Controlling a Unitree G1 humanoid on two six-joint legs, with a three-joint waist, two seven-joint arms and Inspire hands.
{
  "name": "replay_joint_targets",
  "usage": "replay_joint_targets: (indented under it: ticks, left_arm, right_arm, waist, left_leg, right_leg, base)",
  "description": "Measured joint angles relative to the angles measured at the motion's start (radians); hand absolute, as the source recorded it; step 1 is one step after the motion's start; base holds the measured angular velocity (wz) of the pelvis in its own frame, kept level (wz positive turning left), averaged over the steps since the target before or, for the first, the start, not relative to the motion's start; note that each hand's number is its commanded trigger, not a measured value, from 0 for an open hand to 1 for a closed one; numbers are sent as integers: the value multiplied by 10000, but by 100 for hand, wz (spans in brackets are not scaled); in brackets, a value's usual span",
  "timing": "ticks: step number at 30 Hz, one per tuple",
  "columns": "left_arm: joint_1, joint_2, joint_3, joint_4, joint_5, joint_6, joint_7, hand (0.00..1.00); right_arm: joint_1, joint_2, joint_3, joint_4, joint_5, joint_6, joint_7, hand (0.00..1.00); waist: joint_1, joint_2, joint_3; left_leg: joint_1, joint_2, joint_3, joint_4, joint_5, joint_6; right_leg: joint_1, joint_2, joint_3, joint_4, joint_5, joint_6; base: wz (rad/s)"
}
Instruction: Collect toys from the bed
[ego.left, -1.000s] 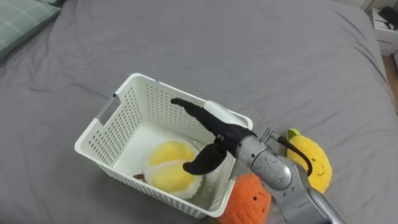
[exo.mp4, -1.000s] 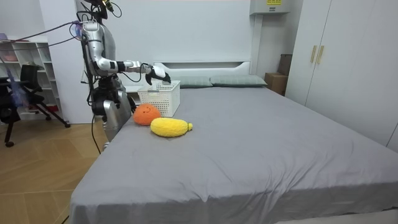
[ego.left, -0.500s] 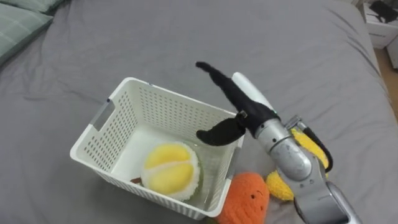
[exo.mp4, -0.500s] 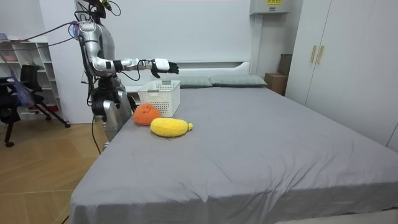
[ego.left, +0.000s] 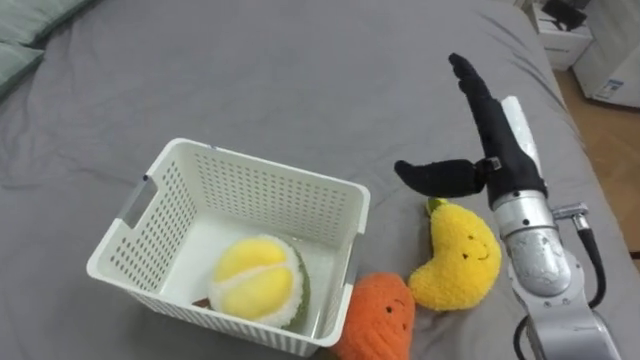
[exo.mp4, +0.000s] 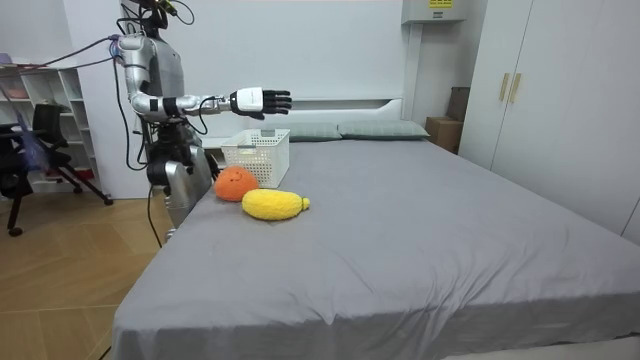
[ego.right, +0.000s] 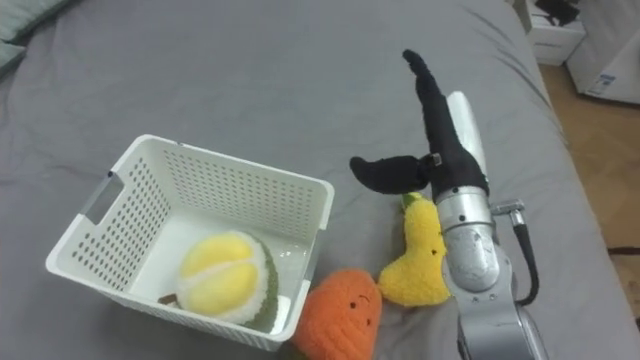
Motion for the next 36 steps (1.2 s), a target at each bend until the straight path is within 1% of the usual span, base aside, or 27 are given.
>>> replay_joint_targets:
  ticks: [1, 2, 4, 6, 8, 11, 12, 14, 16, 19, 21, 23, 24, 27, 28, 29, 31, 33, 36]
  left_arm:
    - [40, -1, 18, 0, -2, 0, 0, 0]
    - [59, 2, 21, -8, 0, 1, 0, 0]
    - [105, 9, 23, -10, -2, 2, 0, 0]
    - [161, 25, 29, -10, 1, 8, 0, 0]
    - [223, 31, 52, -9, 2, 32, -1, 0]
    - [333, 33, 108, -25, 260, 46, 2, 0]
    - [357, 31, 142, -25, 285, 49, 5, 0]
    - [365, 49, 143, -26, 281, 58, 140, 0]
    - [363, 48, 141, -46, 247, 71, 184, 0]
    - [458, 64, 118, -102, 196, 115, 183, 0]
    - [454, 93, 114, -163, 199, 127, 183, 0]
    - [430, 96, 118, -331, 244, 131, 178, 0]
    - [430, 96, 118, -366, 243, 132, 177, 0]
    - [378, 105, 115, -376, 176, 135, 176, 0]
    - [326, 105, 116, -369, 171, 139, 170, 0]
    - [215, 106, 117, -358, 171, 139, 155, 0]
    - [173, 110, 118, -356, 172, 139, 151, 0]
    - [117, 108, 116, -354, 170, 139, 124, 0]
    - [27, 109, 100, -359, -24, 139, 121, 0]
  right_arm:
    - [32, -23, -174, 20, 59, 0, -105, 0]
    - [30, -95, -283, 148, 61, -1, -250, 0]
    - [32, -247, -381, 457, 57, 5, -409, 0]
    - [32, -251, -474, 691, 26, 6, -526, 0]
    - [50, -255, -560, 825, -20, 15, -651, 0]
    - [434, -277, -679, 832, -29, 14, -762, 0]
    - [512, -277, -692, 842, -29, 14, -783, 0]
    - [748, -275, -679, 1301, -37, 9, -843, 0]
    - [821, -273, -679, 1720, -22, 24, -837, 0]
    - [822, -273, -656, 2149, -22, 73, -832, 0]
    - [812, -274, -634, 2511, -5, 76, -833, 0]
    - [746, -274, -613, 3065, -6, 116, -837, 0]
    - [741, -274, -580, 3151, -1, 122, -852, 0]
    - [544, -231, -435, 4113, 9, 85, -938, 0]
    - [363, -209, -415, 4661, -39, 93, -980, 0]
    - [196, -204, -372, 5127, -35, 113, -1005, 0]
    - [-28, -206, -201, 5775, 0, 115, -1061, 0]
    - [-66, -206, -113, 6230, 83, 122, -1064, 0]
    - [-248, -205, -13, 6615, 436, 118, -1067, 0]
  waist:
    - [-16, 6, -38]
    - [-77, -2, -46]
    - [-119, -17, -48]
    - [-207, -30, -60]
    - [-286, -25, -55]
    - [-305, -50, -57]
    - [-306, -53, -52]
    - [-309, -60, -13]
    - [-304, -111, 14]
    - [-295, -85, 47]
    - [-280, -95, 42]
    - [-205, -100, 40]
    - [-203, -98, 40]
    - [-211, -101, 42]
    - [-201, -97, 43]
    - [-197, -87, 27]
    - [-143, -74, 19]
    - [10, -55, 15]
    - [50, -37, 3]
  left_leg:
    - [42, 1, 10, -2, 0, 0]
    - [83, 0, 15, -5, 0, 0]
    - [169, 2, 9, -14, -1, 0]
    - [186, 3, 9, -7, -2, 1]
    - [183, 6, 11, -9, -3, 1]
    - [186, 6, 10, -4, -9, 4]
    - [186, 5, 11, -1, -9, 3]
    - [202, -3, 43, 4, -9, 4]
    - [192, -12, 46, 5, -8, 5]
    - [146, -25, 18, 17, -7, 7]
    - [129, -27, 1, 16, -7, 7]
    - [71, -33, -8, 12, -6, 7]
    - [63, -34, -8, 13, -6, 6]
    - [-52, -31, -3, 44, -6, 7]
    - [-122, -31, -13, 69, -6, 7]
    - [-261, -29, -27, 86, -6, 7]
    - [-354, -20, -24, 118, -6, 7]
    - [-423, -15, -40, 126, -5, 7]
    - [-553, -19, -87, 151, -5, 6]
  right_leg:
    - [15, 2, -7, -9, 0, 0]
    - [45, 0, -37, -10, 0, 0]
    - [137, -3, -61, -23, 0, 0]
    - [164, -6, -69, -18, -1, 1]
    - [170, -9, -62, 8, -1, 1]
    - [233, -14, -39, -12, -3, 6]
    - [238, -15, -37, -22, -4, 6]
    - [271, -17, -36, -52, -10, 16]
    - [263, -27, -33, -55, -24, 31]
    - [206, -36, -37, -48, -32, 42]
    - [173, -37, -59, -48, -42, 58]
    - [99, -39, -85, -48, -46, 64]
    - [70, -39, -83, -48, -46, 65]
    - [-37, -41, -79, -22, -44, 62]
    - [-77, -42, -79, -18, -44, 62]
    - [-198, -43, -75, -1, -42, 61]
    - [-270, -38, -76, 0, -40, 58]
    - [-364, -34, -92, 18, -36, 52]
    - [-464, -39, -154, 25, -35, 51]
  base:
    - [0]
    - [0]
    - [0]
    - [0]
    - [0]
    - [0]
    - [0]
    - [0]
    - [0]
    - [0]
    - [0]
    - [2]
    - [0]
    - [0]
    - [0]
    - [0]
    - [0]
    - [0]
    - [6]
